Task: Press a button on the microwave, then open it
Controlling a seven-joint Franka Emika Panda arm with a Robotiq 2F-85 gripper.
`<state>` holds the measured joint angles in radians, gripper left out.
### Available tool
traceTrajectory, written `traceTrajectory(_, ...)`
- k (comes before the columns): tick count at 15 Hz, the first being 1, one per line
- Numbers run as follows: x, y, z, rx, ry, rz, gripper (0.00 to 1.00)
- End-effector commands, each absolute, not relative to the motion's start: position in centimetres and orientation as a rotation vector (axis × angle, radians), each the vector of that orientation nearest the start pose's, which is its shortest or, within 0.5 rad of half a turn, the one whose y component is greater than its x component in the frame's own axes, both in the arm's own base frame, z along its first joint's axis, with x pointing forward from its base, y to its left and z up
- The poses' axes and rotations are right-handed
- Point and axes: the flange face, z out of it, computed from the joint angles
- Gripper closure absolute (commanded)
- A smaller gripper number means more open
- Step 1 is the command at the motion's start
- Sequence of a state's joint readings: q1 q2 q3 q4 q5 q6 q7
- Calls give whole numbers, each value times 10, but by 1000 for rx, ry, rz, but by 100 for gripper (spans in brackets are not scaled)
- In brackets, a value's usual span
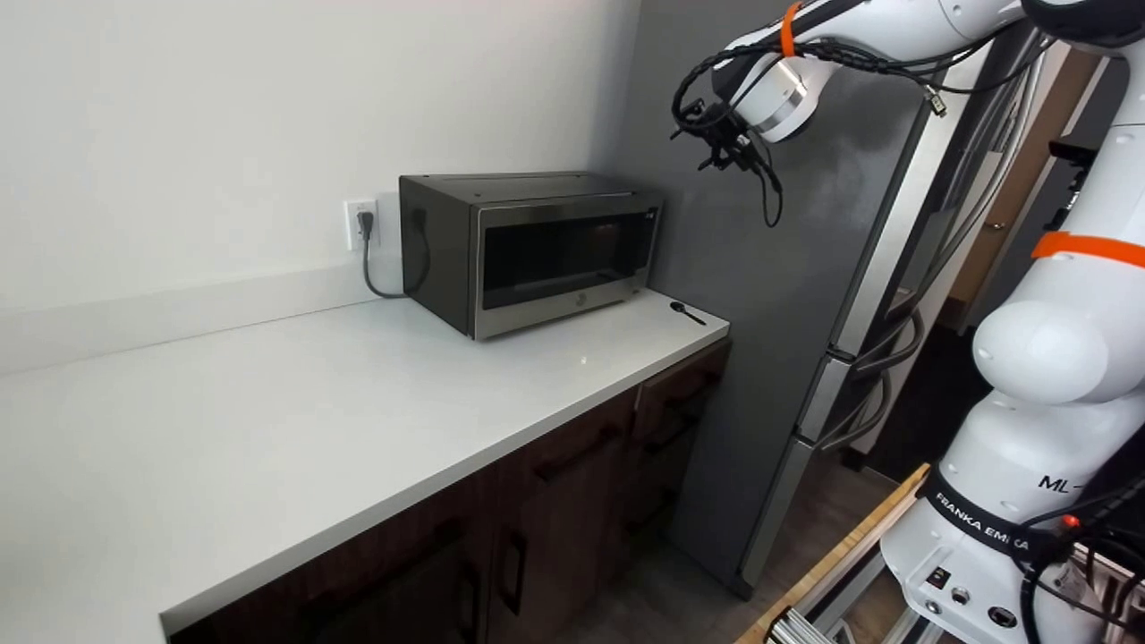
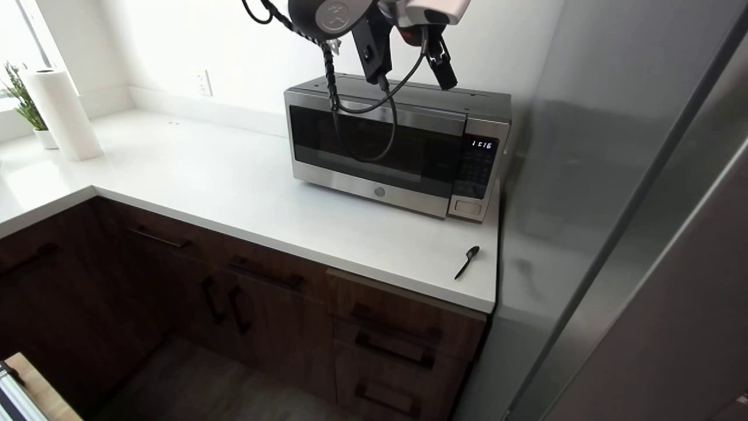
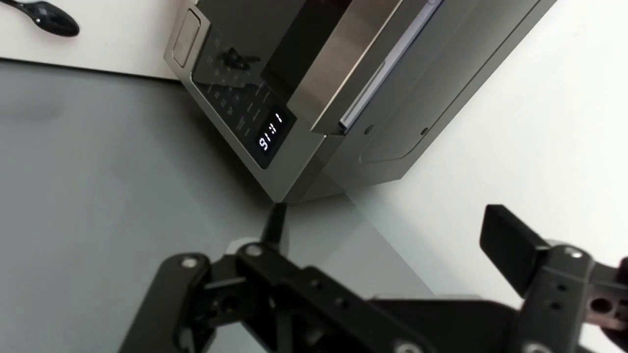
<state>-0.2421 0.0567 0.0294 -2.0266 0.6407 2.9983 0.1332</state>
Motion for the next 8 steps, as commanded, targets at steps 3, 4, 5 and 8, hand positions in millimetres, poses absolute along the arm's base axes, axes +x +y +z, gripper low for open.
traceTrajectory(3,574,-225,498,-2222,1196,-999,0)
traceTrajectory(4,573,-235,493,-2235,1198,-968,0)
traceTrajectory(5,573,-242,489,-2250,1204,-934,0)
traceTrajectory(8,577,-257,475,-2283,1213,-869,0)
